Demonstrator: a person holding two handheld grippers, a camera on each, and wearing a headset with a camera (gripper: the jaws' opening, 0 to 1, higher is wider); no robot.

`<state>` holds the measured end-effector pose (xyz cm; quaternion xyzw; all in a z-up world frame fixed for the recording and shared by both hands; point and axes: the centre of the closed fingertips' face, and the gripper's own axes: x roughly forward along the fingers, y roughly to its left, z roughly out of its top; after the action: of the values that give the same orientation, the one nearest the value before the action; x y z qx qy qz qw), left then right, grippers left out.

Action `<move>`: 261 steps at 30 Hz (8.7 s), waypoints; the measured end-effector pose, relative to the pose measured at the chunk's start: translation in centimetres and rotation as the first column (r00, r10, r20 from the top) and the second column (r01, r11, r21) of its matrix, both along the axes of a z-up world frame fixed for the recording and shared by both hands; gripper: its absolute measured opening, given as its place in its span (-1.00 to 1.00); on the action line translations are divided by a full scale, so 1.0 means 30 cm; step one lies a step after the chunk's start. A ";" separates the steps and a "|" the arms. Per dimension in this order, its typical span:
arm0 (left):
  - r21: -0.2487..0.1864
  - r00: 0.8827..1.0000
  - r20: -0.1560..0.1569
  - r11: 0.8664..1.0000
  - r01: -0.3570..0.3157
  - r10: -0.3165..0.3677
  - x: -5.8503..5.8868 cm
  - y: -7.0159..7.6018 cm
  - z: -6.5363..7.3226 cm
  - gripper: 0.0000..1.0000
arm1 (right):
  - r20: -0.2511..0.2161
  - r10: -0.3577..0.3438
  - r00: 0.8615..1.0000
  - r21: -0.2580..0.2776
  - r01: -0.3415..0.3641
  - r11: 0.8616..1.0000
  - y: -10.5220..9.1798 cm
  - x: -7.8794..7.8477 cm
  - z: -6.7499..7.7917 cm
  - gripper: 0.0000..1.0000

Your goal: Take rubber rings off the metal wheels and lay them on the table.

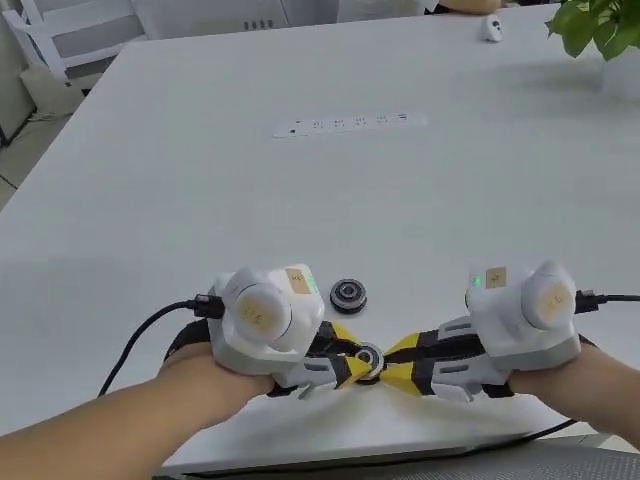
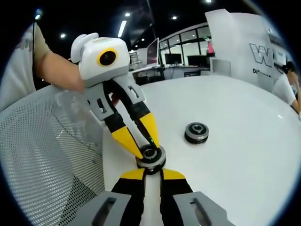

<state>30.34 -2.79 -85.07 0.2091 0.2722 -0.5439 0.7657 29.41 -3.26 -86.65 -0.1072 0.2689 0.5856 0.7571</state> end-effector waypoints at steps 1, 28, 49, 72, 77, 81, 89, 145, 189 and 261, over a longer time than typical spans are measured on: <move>0.000 1.000 0.000 1.000 0.000 0.000 0.000 0.000 0.000 -0.74 | 0.003 0.000 1.000 -0.002 0.000 1.000 0.000 0.001 0.000 -0.87; 0.006 1.000 0.011 1.000 -0.002 0.002 -0.001 0.001 -0.002 -0.75 | -0.049 -0.092 0.995 0.016 0.093 0.996 -0.018 0.015 0.013 -1.00; 0.012 1.000 0.017 1.000 -0.020 0.020 0.000 -0.001 -0.003 -0.76 | -0.216 -0.200 0.956 0.119 0.230 0.966 -0.017 0.037 0.041 -1.00; 0.034 0.999 0.029 0.998 -0.046 0.045 0.004 -0.001 -0.006 -0.77 | -0.237 -0.202 0.950 0.146 0.241 0.959 -0.002 0.031 0.062 -1.00; 0.034 0.999 0.027 0.998 -0.045 0.044 0.004 -0.001 -0.006 -0.77 | -0.245 -0.200 0.948 0.156 0.243 0.957 0.004 0.026 0.065 -1.00; 0.035 0.999 0.029 0.998 -0.043 0.042 0.002 -0.001 -0.005 -0.77 | -0.239 -0.194 0.951 0.154 0.234 0.960 0.007 0.022 0.065 -1.00; 0.041 0.999 0.034 0.998 -0.039 0.037 0.000 -0.002 -0.004 -0.78 | -0.235 -0.169 0.957 0.157 0.209 0.965 0.020 0.010 0.067 -1.00; 0.038 1.000 0.017 0.999 -0.024 0.023 -0.003 -0.001 -0.003 -0.72 | -0.215 -0.111 0.970 0.139 0.143 0.980 0.030 0.014 0.083 -1.00; -0.091 0.995 -0.015 0.991 -0.099 0.098 -0.061 0.156 0.208 0.20 | -0.212 -0.111 0.971 0.199 0.154 0.968 0.035 0.046 0.170 -1.00; -0.067 0.960 -0.027 0.958 -0.279 0.277 -0.037 0.425 0.218 0.36 | -0.114 0.050 0.992 0.025 -0.047 0.999 0.250 0.095 0.076 -0.56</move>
<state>29.23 9.97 -78.52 0.1370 0.2863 -0.4420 0.8390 32.27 4.25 -84.37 -0.0714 0.3026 0.6121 0.7271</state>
